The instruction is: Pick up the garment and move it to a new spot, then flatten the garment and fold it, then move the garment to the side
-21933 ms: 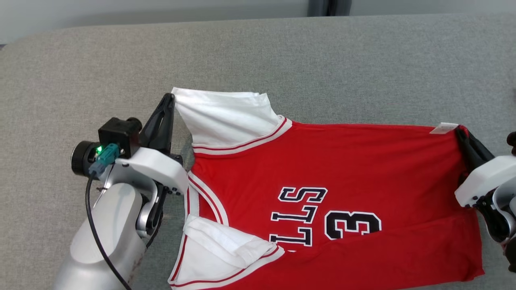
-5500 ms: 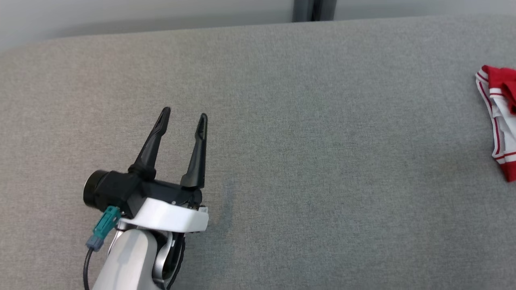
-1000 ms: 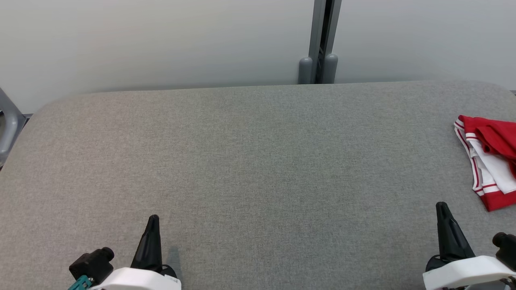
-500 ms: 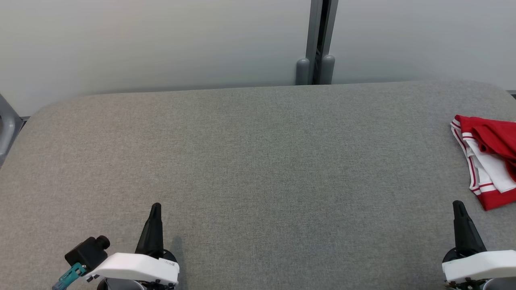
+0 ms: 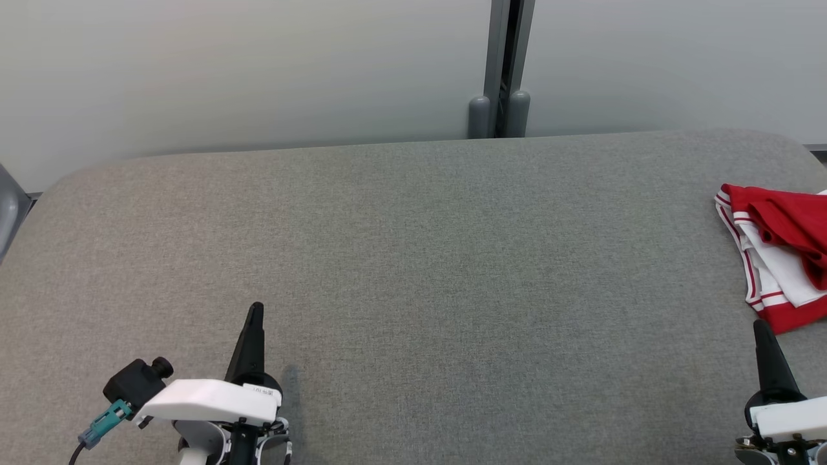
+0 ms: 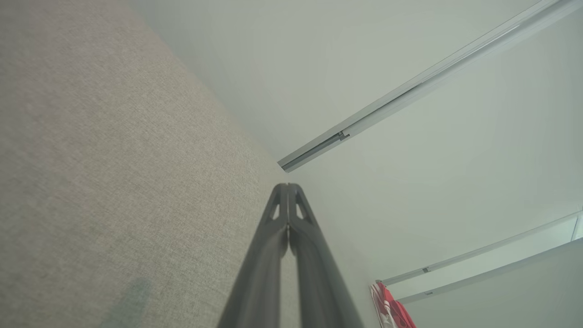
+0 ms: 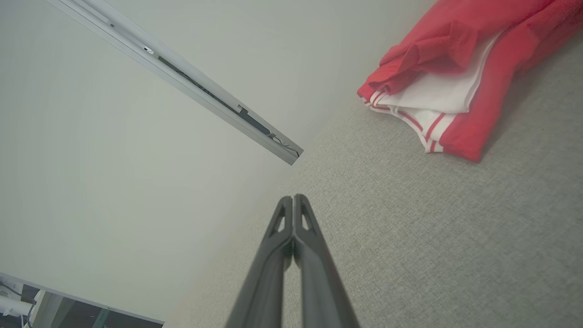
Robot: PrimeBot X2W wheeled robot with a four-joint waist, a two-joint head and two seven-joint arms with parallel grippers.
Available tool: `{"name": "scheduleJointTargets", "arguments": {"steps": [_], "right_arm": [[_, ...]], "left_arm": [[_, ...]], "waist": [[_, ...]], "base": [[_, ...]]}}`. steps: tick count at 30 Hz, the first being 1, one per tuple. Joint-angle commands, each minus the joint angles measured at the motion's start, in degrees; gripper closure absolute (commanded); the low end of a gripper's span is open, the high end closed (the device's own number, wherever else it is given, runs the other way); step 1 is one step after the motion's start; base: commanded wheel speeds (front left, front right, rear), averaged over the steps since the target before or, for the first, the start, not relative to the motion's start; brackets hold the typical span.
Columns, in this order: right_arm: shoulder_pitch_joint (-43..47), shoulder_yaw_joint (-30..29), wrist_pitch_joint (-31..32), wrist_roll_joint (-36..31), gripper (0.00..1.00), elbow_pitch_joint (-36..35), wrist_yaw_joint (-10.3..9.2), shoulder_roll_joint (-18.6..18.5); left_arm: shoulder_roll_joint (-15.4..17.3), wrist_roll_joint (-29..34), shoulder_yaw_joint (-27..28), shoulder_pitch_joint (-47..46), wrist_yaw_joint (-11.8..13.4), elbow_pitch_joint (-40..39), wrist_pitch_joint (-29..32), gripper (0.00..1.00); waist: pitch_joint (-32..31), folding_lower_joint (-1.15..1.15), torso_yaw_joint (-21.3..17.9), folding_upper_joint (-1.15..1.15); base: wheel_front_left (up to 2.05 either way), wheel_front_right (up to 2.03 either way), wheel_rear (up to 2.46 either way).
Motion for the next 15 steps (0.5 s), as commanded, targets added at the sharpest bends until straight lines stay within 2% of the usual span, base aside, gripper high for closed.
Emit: {"name": "scheduleJointTargets", "arguments": {"steps": [1,15], "right_arm": [[-1.4,-0.6,0.4,1.3,1.0,-0.4,0.01,-0.6],[-1.9,-3.3,3.6,10.0,1.0,0.1,0.01,-0.7]], "left_arm": [[0.3,-1.1,0.0,-1.8,-0.5,-0.2,0.1,1.0],[0.3,-9.0,-0.6,-4.3,-1.5,1.3,1.6,1.0]], "waist": [[0.0,0.0,0.0,0.0],[-0.2,0.0,-0.5,0.0]], "base": [[0.0,0.0,0.0],[0.0,0.0,0.0]]}}
